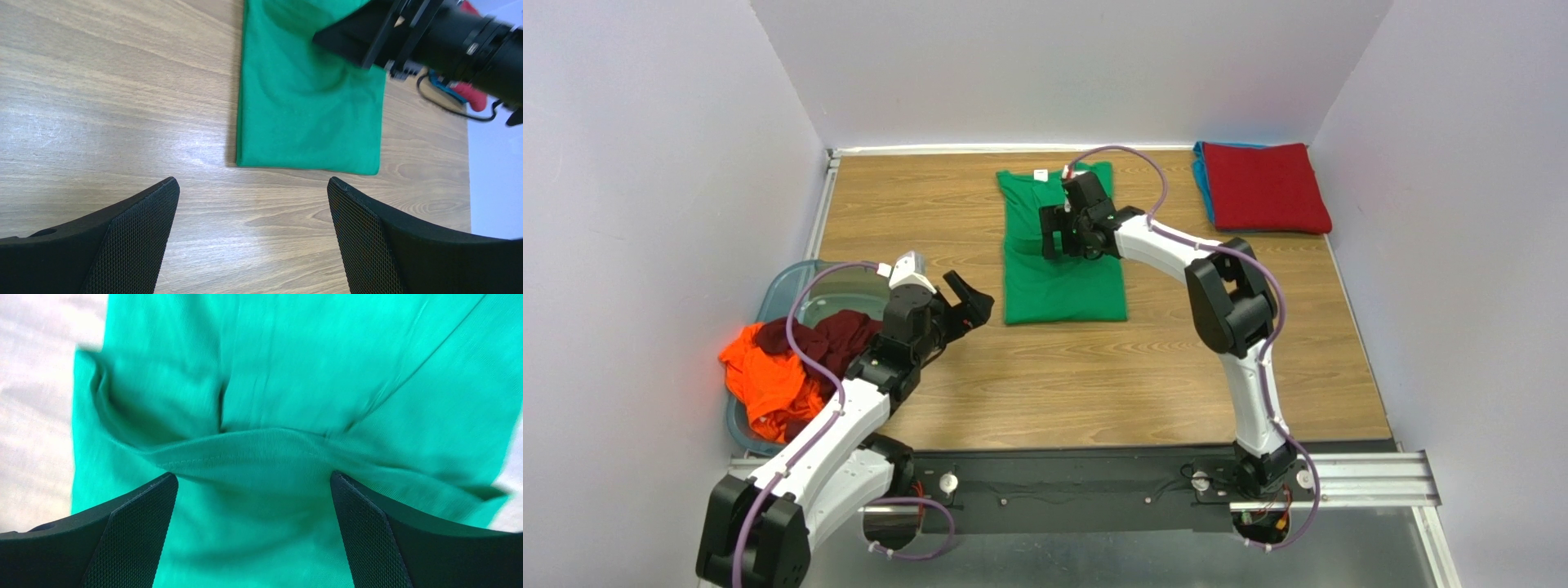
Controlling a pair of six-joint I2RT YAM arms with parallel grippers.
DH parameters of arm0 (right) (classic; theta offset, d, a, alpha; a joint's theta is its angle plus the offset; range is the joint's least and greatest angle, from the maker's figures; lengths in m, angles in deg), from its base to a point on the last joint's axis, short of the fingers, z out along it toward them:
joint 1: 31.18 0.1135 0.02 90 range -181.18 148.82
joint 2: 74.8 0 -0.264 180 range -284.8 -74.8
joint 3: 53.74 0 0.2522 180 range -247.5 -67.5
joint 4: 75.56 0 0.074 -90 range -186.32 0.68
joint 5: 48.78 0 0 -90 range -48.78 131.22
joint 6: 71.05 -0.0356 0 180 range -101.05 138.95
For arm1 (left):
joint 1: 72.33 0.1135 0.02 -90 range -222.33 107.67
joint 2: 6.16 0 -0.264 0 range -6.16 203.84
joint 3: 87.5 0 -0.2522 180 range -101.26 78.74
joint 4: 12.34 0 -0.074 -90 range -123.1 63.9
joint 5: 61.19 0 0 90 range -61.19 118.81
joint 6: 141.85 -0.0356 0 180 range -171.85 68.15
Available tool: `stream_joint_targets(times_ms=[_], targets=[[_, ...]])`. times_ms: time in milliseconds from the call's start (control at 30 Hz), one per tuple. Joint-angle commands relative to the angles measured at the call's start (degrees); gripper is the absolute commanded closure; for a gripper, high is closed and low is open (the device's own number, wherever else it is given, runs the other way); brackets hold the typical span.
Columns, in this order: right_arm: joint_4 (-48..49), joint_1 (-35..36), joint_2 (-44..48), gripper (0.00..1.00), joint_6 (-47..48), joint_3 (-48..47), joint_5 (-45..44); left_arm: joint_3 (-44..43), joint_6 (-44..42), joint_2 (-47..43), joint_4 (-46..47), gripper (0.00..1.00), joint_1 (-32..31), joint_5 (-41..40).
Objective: Fold and stack the t-shirts
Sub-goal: Fold the tshirt
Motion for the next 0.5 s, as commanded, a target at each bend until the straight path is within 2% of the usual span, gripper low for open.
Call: stream_joint_targets(times_ms=[0,133,167,233,333,467], targets=[[0.7,-0.3,-4.1,0.00,2.5,-5.4,-7.6,-0.7,0.3,1.8,1.5,0.02,0.2,-0.1],[0.7,-1.4,-6.9,0.00,2.9,-11.5,-8.9,-0.7,0.3,3.2,2.2,0.02,0.2,-0.1],[0.7,-1.8,-6.9,0.00,2.9,-12.0,-9.0,-0.6,-2.7,3.7,2.6,0.02,0.2,1.8],[0.7,-2.0,-5.0,0.00,2.9,-12.2,-9.4,-0.3,-2.8,4.0,3.2,0.02,0.2,2.4],[0.7,-2.1,0.7,0.00,2.1,-9.3,-12.8,0.1,-2.9,5.1,4.7,0.02,0.1,5.4],[0.8,-2.4,10.7,0.00,-1.6,2.5,-18.4,0.3,-2.9,7.7,6.9,0.02,-0.1,6.9]])
